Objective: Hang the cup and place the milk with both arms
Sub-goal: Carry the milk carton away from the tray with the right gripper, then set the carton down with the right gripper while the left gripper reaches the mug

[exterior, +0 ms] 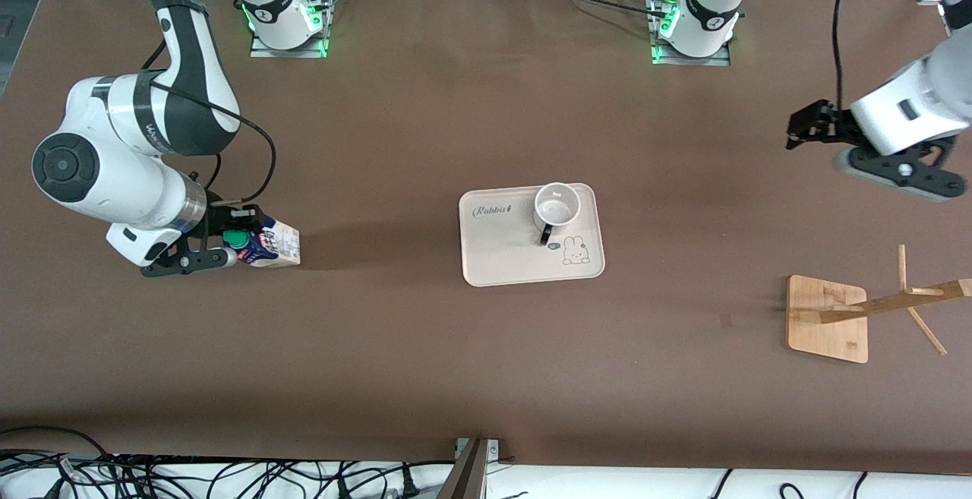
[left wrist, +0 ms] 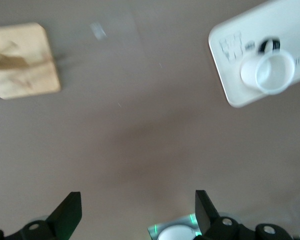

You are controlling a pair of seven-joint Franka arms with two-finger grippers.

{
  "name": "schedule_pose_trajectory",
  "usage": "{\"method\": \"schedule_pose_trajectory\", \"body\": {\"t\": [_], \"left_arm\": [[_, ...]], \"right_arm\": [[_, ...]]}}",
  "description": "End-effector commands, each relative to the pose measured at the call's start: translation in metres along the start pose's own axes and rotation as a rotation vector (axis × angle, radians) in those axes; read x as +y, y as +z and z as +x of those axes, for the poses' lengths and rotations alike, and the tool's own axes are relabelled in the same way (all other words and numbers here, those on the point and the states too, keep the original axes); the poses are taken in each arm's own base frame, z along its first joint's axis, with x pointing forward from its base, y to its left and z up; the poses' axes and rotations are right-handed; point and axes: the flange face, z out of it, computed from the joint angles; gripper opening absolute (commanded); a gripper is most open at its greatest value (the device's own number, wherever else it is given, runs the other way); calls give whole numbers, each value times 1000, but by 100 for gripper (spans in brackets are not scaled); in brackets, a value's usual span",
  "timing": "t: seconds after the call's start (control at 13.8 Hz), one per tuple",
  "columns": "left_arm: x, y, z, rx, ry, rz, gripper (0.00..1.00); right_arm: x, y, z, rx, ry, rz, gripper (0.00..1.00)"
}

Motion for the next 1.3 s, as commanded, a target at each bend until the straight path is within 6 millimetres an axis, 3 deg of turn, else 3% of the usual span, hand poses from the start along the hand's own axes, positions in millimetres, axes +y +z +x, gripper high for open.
{"method": "schedule_pose_trajectory", "body": {"t": [0.0, 0.07, 0.36, 0.51, 0.72, 0.87, 1.09, 1.23], "left_arm": [[9, 55, 43, -80, 29, -107, 100], [22, 68, 56, -86, 1, -111, 100], [110, 128, 107, -86, 80, -63, 100], [184, 162, 125, -77, 151, -3, 100], [272, 223, 129, -20, 73, 131, 100], [306, 265, 124, 42, 35, 125, 100], [348, 319, 111, 108, -28, 121, 100], [356, 340, 111, 146, -22, 209, 100]], "right_arm": [[5, 14, -34, 24, -5, 40, 55], [7, 23, -39, 32, -1, 40, 55], [9, 43, -48, 47, 7, 37, 55], [11, 48, -48, 51, 10, 33, 57], [11, 53, -50, 47, 12, 33, 82], [12, 51, -49, 50, 16, 33, 100], [12, 39, -46, 62, 16, 34, 100], [14, 33, -46, 73, 14, 35, 100]]}}
